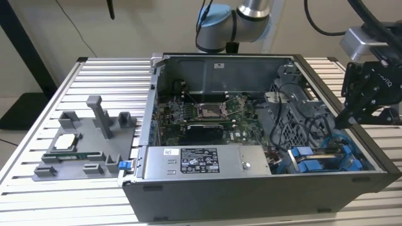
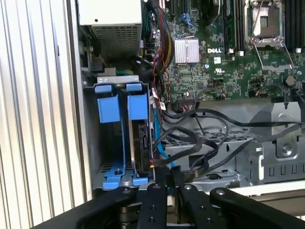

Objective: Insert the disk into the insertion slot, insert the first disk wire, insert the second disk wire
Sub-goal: 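Insert the second disk wire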

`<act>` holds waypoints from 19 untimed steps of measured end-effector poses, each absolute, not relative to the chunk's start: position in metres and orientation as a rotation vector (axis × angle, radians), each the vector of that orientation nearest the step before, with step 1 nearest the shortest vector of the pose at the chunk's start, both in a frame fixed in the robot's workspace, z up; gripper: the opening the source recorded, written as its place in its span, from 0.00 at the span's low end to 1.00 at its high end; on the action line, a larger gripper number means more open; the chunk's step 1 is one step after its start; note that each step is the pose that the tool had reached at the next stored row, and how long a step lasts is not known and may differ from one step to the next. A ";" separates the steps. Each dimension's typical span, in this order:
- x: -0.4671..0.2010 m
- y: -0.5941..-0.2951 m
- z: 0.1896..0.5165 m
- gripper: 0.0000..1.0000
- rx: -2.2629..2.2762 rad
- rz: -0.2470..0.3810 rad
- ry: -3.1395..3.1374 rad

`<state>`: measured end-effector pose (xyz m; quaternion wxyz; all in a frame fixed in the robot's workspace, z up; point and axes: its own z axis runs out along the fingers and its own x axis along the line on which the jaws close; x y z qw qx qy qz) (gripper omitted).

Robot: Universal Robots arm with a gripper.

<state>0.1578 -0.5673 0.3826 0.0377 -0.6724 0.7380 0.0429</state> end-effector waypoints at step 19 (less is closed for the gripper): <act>0.098 -0.582 0.381 0.00 -2.019 0.036 2.202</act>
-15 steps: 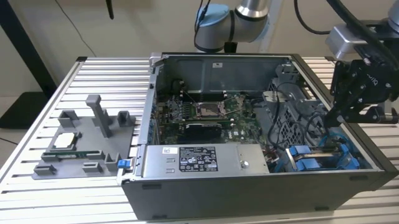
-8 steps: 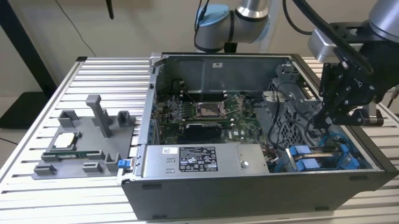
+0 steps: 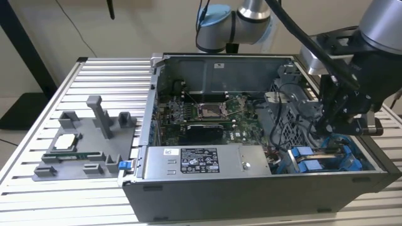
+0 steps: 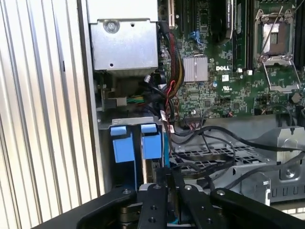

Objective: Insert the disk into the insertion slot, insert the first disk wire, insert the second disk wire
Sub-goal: 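Insert the second disk wire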

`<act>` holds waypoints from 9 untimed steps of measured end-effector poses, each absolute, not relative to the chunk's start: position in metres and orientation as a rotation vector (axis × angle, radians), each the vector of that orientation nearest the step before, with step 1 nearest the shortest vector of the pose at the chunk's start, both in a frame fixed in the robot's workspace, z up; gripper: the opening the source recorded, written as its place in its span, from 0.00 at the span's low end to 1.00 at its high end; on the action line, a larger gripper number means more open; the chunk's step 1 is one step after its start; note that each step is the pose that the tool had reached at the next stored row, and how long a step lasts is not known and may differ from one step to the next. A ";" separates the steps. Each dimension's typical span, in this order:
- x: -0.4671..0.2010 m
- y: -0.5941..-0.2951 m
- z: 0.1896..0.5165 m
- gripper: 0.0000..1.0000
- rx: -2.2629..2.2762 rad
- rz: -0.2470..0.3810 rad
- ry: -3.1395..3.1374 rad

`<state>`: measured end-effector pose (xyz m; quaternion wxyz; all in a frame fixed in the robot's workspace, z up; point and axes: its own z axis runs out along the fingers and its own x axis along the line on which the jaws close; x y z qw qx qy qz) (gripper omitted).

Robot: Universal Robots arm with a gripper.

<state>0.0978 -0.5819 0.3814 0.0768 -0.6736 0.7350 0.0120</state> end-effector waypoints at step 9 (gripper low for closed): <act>0.085 -0.583 0.378 0.00 -1.975 -0.069 2.139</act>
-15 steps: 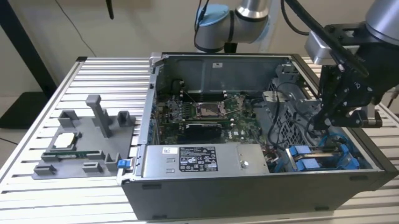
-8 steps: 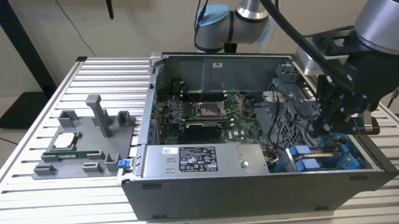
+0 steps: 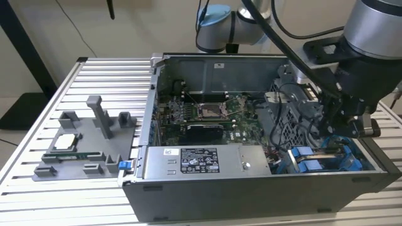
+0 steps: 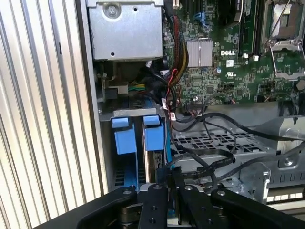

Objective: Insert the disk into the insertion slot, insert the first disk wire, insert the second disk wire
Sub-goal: 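Insert the second disk wire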

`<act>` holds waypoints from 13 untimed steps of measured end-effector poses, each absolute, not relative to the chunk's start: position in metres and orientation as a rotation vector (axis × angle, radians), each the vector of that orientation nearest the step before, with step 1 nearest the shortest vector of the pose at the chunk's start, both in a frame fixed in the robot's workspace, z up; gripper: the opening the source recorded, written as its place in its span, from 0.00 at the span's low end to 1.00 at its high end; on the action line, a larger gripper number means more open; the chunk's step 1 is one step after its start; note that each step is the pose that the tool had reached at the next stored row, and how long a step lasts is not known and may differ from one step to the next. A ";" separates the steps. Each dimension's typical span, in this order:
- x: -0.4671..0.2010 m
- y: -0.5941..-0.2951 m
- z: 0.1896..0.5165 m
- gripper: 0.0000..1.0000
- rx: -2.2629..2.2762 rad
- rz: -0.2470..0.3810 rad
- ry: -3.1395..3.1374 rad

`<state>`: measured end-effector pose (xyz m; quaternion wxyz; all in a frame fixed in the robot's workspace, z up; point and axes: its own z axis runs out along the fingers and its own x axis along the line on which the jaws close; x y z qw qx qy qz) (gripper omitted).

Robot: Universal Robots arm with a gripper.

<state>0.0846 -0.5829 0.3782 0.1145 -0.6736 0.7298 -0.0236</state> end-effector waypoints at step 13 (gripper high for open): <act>0.084 -0.583 0.365 0.00 -1.982 -0.100 2.113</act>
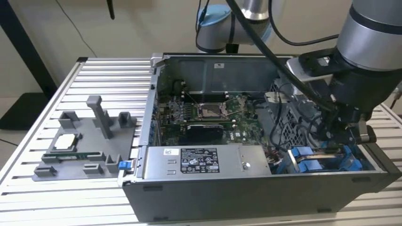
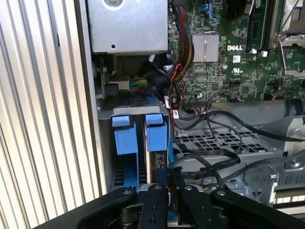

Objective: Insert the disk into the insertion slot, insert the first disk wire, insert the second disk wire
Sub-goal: 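Insert the second disk wire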

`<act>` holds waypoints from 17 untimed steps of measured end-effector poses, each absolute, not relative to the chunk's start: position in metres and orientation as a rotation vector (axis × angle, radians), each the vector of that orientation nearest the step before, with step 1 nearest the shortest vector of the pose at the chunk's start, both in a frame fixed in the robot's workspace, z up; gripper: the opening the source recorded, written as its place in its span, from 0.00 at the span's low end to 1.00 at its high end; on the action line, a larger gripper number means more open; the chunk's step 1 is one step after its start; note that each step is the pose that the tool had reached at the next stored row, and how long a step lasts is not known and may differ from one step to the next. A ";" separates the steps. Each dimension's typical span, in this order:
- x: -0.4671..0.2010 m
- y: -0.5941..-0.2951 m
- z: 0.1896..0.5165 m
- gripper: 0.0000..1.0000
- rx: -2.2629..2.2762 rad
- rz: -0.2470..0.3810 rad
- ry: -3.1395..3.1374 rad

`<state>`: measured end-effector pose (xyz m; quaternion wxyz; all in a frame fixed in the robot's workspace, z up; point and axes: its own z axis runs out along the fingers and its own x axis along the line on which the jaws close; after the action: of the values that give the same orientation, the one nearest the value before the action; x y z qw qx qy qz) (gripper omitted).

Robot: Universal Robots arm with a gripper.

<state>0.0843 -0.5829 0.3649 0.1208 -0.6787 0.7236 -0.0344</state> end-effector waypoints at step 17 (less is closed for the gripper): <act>0.094 -0.583 0.348 0.00 -2.003 -0.143 2.102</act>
<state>0.0944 -0.5829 0.3479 0.1170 -0.6844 0.7180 -0.0489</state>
